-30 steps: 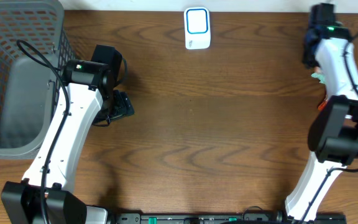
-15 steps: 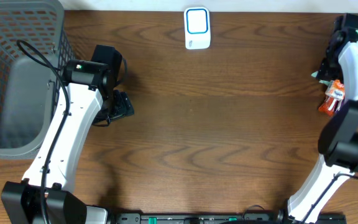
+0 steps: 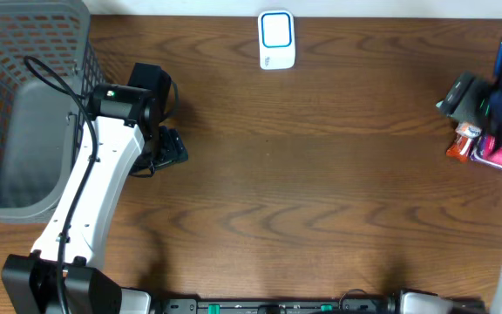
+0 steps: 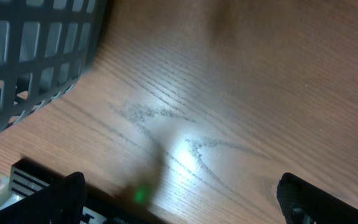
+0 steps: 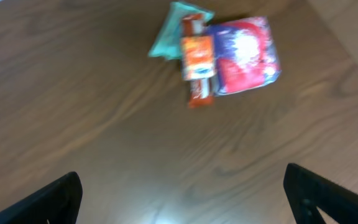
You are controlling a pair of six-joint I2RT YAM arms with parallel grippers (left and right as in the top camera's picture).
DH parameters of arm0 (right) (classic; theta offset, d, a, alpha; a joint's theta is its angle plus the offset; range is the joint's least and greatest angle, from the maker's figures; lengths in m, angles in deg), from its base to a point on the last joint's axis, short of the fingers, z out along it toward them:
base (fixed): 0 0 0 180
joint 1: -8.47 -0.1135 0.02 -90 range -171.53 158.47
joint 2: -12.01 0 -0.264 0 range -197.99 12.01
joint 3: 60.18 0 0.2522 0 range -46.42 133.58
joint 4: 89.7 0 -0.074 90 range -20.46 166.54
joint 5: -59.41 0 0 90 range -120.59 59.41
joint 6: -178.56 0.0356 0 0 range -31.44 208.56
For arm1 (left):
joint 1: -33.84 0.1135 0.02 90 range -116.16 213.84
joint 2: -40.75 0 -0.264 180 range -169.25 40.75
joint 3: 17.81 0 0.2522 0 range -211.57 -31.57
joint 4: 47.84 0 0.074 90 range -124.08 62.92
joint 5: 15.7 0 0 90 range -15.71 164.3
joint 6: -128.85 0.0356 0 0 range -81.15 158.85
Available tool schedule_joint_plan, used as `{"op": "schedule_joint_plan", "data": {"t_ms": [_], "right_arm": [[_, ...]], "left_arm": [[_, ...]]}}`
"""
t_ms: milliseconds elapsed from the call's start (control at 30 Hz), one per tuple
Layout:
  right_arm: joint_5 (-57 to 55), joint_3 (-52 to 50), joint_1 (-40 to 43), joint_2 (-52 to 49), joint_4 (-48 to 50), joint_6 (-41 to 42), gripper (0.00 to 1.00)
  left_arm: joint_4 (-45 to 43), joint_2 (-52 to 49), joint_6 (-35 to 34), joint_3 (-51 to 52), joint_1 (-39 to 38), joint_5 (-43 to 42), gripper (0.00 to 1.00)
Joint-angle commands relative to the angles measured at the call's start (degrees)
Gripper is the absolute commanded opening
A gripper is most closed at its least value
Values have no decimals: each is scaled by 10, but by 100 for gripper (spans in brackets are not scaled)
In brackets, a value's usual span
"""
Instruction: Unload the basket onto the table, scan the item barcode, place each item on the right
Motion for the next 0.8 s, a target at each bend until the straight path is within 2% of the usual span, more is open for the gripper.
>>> {"op": "schedule_joint_plan", "data": {"t_ms": [0, 167, 333, 567, 767], "right_arm": [[65, -106, -64, 96, -2, 12, 99], [124, -231, -136, 218, -5, 18, 99], [200, -309, -176, 326, -45, 23, 99], [217, -323, -177, 403, -138, 23, 99], [216, -323, -177, 415, -181, 23, 99]], "left_arm": [[2, 2, -7, 2, 3, 2, 98], [2, 2, -7, 2, 3, 2, 98], [2, 2, -7, 2, 3, 2, 98], [2, 2, -7, 2, 3, 2, 98], [2, 2, -7, 2, 3, 2, 98]]}}
